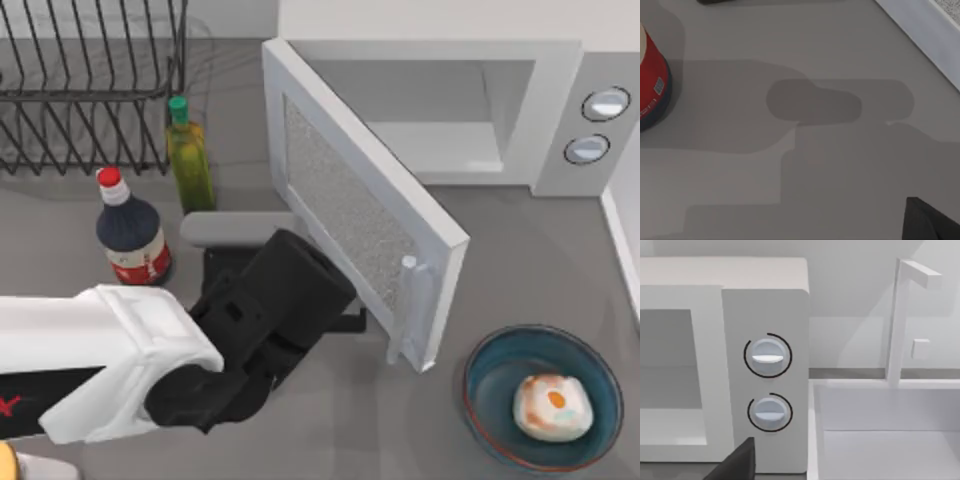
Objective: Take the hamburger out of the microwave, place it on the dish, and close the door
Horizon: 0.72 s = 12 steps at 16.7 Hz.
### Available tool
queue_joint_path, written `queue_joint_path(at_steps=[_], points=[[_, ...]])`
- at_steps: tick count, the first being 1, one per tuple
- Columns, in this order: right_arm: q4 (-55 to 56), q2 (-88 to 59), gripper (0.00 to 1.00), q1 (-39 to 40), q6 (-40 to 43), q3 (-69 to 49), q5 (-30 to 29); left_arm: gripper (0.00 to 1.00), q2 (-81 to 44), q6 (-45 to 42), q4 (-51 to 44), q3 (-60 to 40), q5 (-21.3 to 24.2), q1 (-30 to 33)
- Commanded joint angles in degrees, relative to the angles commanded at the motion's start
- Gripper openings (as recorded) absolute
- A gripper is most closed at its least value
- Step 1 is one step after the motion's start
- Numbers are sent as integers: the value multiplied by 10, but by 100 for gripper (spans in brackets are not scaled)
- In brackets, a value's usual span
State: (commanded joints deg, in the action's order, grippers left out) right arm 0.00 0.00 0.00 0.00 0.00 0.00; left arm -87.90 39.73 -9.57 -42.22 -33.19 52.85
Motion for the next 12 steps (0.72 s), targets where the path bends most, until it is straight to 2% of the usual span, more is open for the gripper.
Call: queue_joint_path(at_steps=[5,12], points=[[0,0,100,0,0,0,0,0,-20,14,-11,-22,-6,12],[0,0,100,0,0,0,0,0,-164,98,-88,-199,-47,94]])
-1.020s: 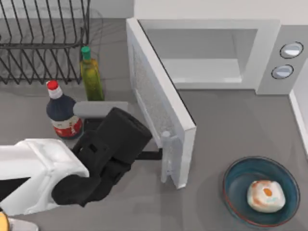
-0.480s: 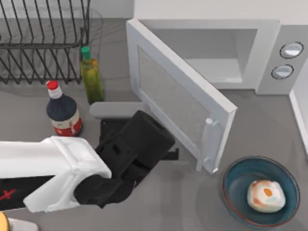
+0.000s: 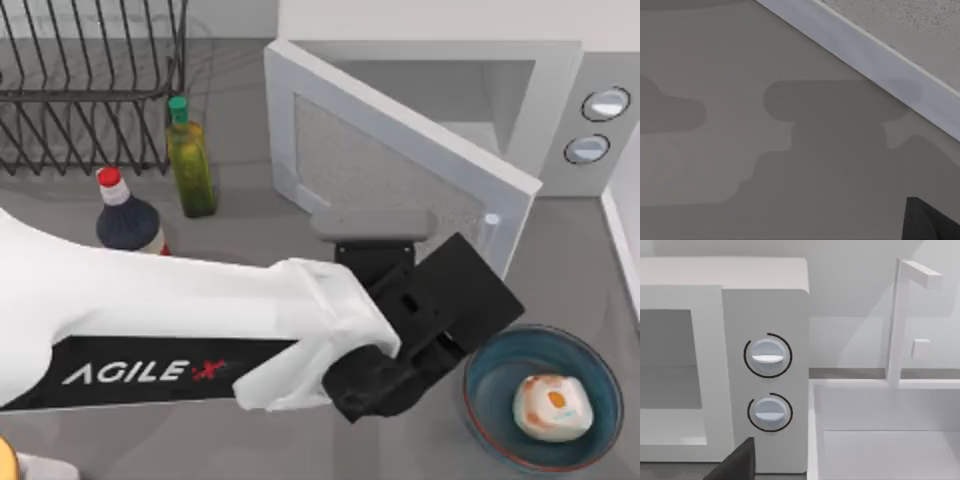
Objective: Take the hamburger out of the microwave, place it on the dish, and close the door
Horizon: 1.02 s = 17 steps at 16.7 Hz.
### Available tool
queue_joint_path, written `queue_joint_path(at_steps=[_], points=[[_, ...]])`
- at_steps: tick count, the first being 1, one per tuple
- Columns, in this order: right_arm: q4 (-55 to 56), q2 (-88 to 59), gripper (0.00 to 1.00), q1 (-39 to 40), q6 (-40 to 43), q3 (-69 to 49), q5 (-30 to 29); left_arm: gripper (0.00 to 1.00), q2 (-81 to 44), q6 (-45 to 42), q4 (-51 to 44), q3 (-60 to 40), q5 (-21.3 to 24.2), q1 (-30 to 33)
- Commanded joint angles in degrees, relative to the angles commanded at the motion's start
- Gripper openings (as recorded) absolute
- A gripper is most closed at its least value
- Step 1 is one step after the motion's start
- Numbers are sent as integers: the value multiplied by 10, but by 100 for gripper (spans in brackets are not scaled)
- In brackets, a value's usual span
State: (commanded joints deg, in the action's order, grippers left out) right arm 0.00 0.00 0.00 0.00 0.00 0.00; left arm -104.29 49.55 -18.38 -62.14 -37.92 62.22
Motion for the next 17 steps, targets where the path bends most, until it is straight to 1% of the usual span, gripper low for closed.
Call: queue_joint_path(at_steps=[2,6,8,10,14,17], points=[[0,0,100,0,0,0,0,0,-14,9,-9,-15,-4,8],[0,0,100,0,0,0,0,0,-13,9,-8,-15,-3,7],[0,0,100,0,0,0,0,0,-32,17,-21,-37,-6,14],[0,0,100,0,0,0,0,0,-66,30,-45,-82,-12,26],[0,0,100,0,0,0,0,0,-147,62,-106,-222,-23,54],[0,0,100,0,0,0,0,0,-191,78,-141,-286,-28,68]])
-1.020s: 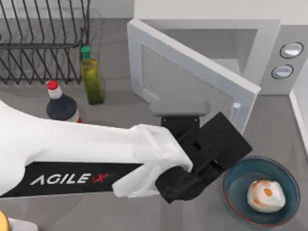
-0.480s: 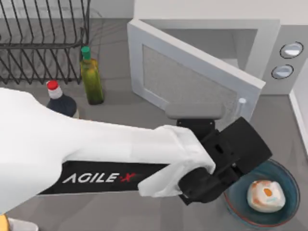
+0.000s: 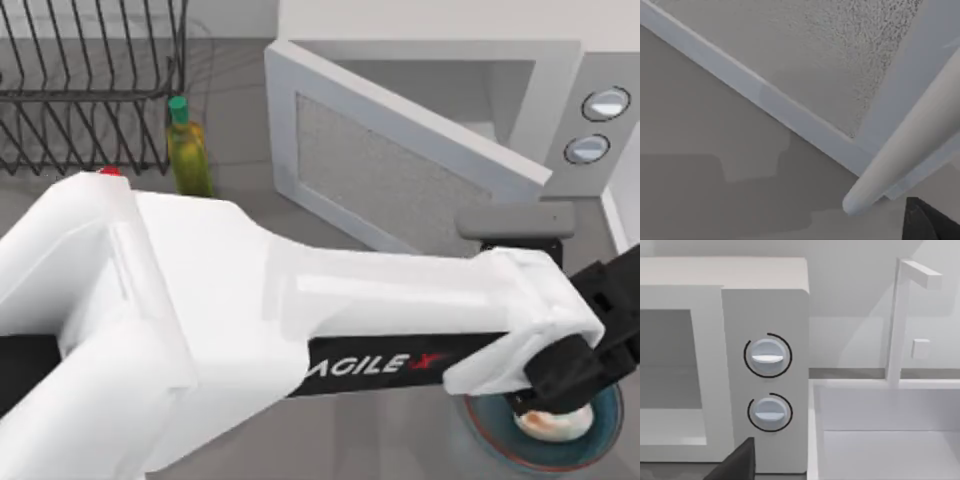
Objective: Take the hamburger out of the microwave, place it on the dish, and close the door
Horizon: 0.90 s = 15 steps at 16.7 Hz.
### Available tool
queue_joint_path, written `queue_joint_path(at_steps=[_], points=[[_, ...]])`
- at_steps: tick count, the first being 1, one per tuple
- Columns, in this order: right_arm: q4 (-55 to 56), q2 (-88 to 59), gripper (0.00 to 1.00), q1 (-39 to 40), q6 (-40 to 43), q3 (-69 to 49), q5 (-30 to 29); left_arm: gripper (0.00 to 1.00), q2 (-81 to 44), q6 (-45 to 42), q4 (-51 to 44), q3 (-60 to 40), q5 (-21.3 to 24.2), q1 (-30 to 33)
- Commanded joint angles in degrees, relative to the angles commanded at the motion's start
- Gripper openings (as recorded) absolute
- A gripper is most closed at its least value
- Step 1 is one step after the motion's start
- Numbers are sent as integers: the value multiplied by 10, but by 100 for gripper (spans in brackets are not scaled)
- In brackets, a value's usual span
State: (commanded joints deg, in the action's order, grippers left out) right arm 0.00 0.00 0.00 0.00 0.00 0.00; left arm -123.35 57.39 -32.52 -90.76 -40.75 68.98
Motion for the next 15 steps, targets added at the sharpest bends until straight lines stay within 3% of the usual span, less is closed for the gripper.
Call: queue_joint_path(at_steps=[6,15], points=[[0,0,100,0,0,0,0,0,-9,1,-5,-13,1,-2],[0,0,100,0,0,0,0,0,-106,-120,36,-143,53,-108]])
